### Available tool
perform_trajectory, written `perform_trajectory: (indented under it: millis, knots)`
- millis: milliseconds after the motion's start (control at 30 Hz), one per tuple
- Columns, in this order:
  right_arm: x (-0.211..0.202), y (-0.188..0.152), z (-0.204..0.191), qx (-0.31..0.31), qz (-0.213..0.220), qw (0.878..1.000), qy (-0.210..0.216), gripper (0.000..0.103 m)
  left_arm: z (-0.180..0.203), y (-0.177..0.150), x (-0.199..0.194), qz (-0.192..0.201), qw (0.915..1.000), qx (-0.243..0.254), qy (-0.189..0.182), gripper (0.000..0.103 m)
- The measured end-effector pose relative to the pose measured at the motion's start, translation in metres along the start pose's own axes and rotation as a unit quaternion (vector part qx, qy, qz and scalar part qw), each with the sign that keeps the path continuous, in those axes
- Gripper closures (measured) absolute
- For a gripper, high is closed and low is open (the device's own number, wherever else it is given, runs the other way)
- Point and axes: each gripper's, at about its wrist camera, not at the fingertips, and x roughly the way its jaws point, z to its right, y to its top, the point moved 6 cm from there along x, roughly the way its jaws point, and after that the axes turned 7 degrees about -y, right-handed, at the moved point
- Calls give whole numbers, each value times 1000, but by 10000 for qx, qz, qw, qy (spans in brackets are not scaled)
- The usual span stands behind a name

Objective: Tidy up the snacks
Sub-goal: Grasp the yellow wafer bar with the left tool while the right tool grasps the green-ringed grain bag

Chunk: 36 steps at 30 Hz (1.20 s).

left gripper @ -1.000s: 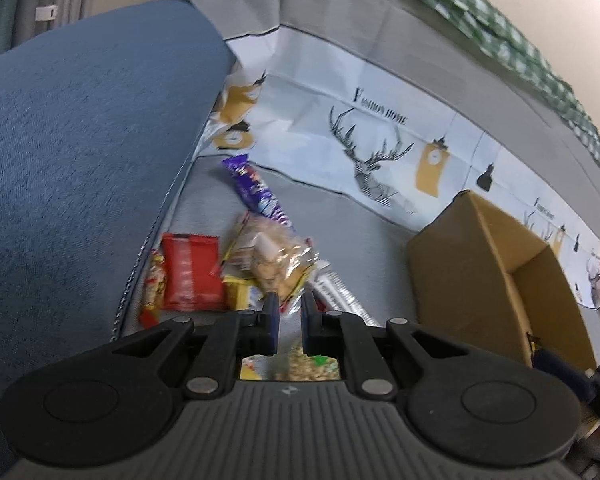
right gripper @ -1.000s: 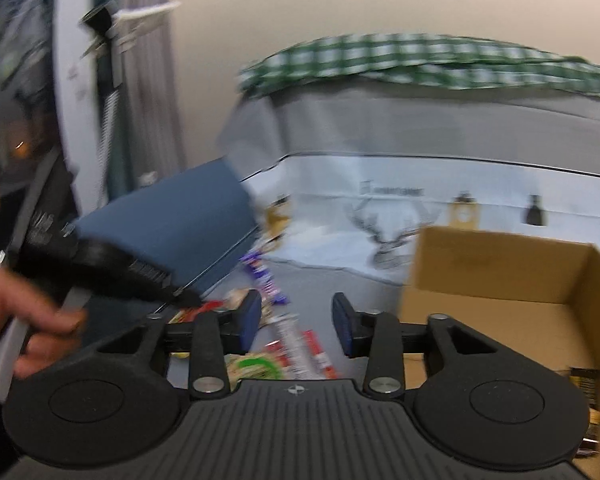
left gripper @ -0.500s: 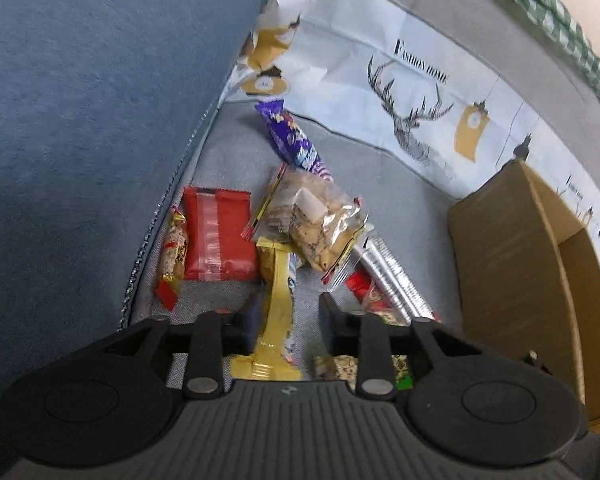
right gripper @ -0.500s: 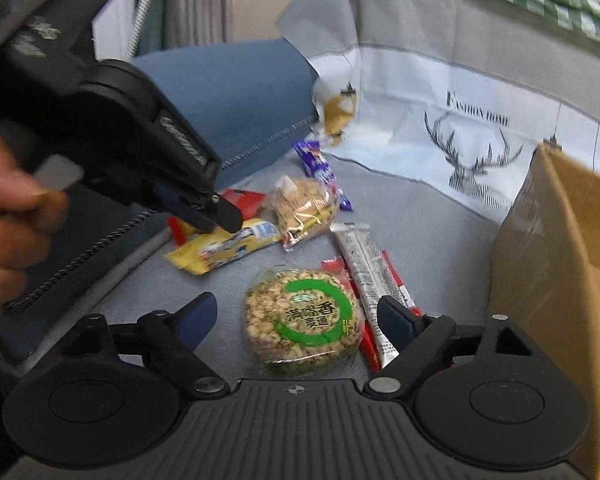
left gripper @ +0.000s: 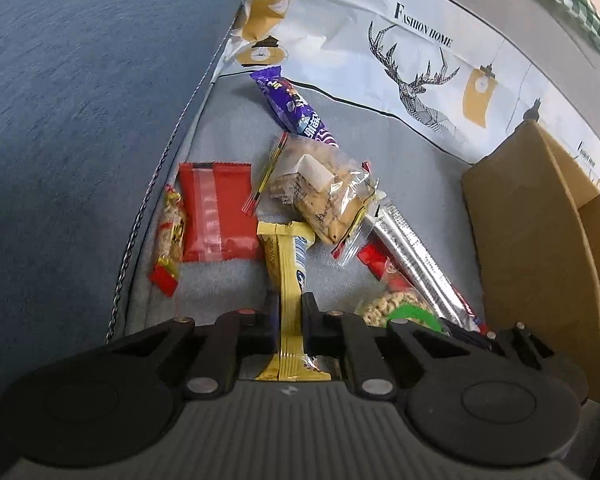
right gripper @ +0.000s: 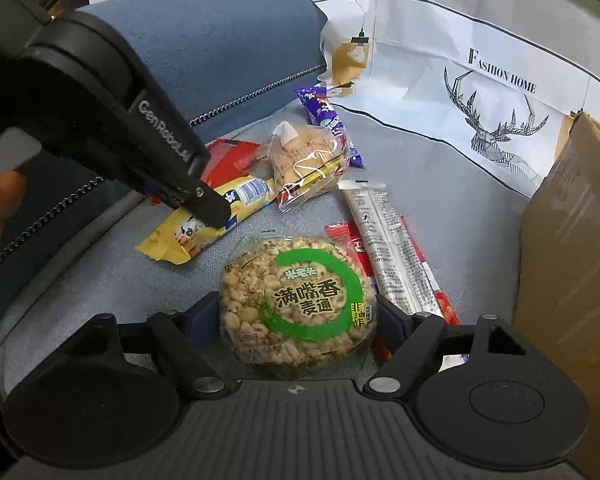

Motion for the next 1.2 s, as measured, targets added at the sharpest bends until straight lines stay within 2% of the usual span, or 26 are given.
perform_trajectory:
  millis: [100,200,300,533,633,700,867,1200]
  knots:
    - [-16,-2,-1,14,64,9999,87,23,3,-6,-3,-105,9999,-59,-119,92]
    - [-34,-7,-5,-96,66,9999,88,23,13,-16,-2,-318,9992,92,-202,92]
    - [-45,-21,-9,-26,-190,9998,22,23,24,-25,-2,-487,9981,318,-182,92]
    - [-68,-49,-7,457,-679,9966,-64,22,25,-37,-10,-517,9986,136,-64,90]
    - [-67,-56,-5,644,-807,9946,-30,22,11,-35,-4,-641,9976,-259,53,88]
    - [-66,-56,-4,623,-778,9950,-43,22,7,-34,-2,-674,9971,-352,7,87]
    - [-60,-56,-4,637,-835,9945,49,19,8,-36,4,-781,9967,-228,69,82]
    - [-53,-56,-7,469,-903,9948,6,18,14,-36,9,-794,9967,-125,104,82]
